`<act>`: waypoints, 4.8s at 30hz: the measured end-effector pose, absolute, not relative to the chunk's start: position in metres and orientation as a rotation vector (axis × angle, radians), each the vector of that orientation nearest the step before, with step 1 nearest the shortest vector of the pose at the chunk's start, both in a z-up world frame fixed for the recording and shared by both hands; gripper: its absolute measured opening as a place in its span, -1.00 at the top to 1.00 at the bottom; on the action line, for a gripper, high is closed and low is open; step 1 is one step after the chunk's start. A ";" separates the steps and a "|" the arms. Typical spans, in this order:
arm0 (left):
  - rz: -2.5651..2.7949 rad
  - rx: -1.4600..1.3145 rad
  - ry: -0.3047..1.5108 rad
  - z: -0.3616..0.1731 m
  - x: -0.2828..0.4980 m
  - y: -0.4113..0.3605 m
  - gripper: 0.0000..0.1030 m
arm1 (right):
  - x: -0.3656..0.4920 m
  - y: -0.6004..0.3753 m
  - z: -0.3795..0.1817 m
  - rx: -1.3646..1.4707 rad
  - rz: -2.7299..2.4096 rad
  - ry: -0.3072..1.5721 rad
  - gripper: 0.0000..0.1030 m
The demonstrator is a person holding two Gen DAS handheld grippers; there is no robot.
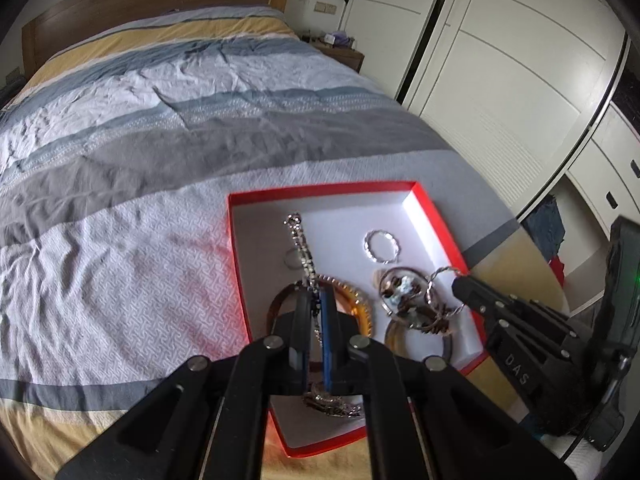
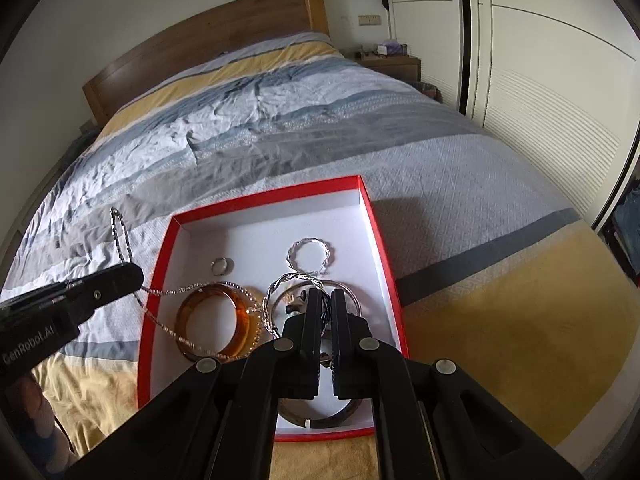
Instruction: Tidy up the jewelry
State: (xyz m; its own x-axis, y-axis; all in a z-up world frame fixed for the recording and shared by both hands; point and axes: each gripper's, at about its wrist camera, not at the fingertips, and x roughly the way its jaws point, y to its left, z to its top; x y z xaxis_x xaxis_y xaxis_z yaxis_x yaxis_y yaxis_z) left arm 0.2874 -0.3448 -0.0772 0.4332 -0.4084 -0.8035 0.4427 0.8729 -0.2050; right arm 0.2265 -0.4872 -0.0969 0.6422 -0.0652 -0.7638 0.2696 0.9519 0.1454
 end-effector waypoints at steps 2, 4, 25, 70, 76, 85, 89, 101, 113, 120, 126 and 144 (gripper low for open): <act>-0.527 0.054 1.016 -0.093 0.287 -0.345 0.93 | 0.231 -0.488 -0.108 0.260 -0.193 0.874 0.92; -0.532 0.063 1.034 -0.103 0.286 -0.345 0.93 | 0.234 -0.487 -0.117 0.256 -0.194 0.890 0.92; -0.533 0.076 1.056 -0.112 0.276 -0.346 0.53 | 0.228 -0.487 -0.130 0.230 -0.231 0.933 0.66; -0.305 0.047 0.721 0.031 0.066 -0.165 0.01 | 0.050 -0.332 0.002 0.116 -0.074 0.753 0.24; -0.271 0.063 0.742 0.039 0.047 -0.142 0.01 | 0.029 -0.312 0.010 0.104 -0.048 0.732 0.19; -0.229 0.081 0.689 0.048 0.015 -0.112 0.01 | -0.001 -0.288 0.017 0.077 -0.024 0.712 0.17; -0.223 0.061 0.666 0.051 0.002 -0.099 0.01 | -0.014 -0.279 0.022 0.055 -0.017 0.698 0.13; -0.224 0.056 0.604 0.057 -0.037 -0.080 0.01 | -0.056 -0.263 0.028 0.015 -0.011 0.673 0.03; -0.232 0.038 0.603 0.054 -0.052 -0.062 0.01 | -0.071 -0.246 0.033 -0.021 0.022 0.661 0.03; -0.242 0.033 0.606 0.052 -0.056 -0.058 0.01 | -0.075 -0.242 0.032 -0.029 0.027 0.666 0.02; -0.242 0.029 0.609 0.051 -0.057 -0.057 0.01 | -0.076 -0.242 0.031 -0.029 0.024 0.667 0.02; -0.241 0.032 0.622 0.044 -0.054 -0.059 0.01 | -0.078 -0.252 0.032 -0.017 -0.032 0.652 -0.34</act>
State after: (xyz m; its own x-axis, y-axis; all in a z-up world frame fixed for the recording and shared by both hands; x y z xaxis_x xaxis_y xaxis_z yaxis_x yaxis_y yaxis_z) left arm -0.0541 -0.0590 0.0442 0.7855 -0.2137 -0.5808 0.2331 0.9715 -0.0422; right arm -0.0776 -0.2519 0.0315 0.7943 -0.0347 -0.6066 0.0240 0.9994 -0.0258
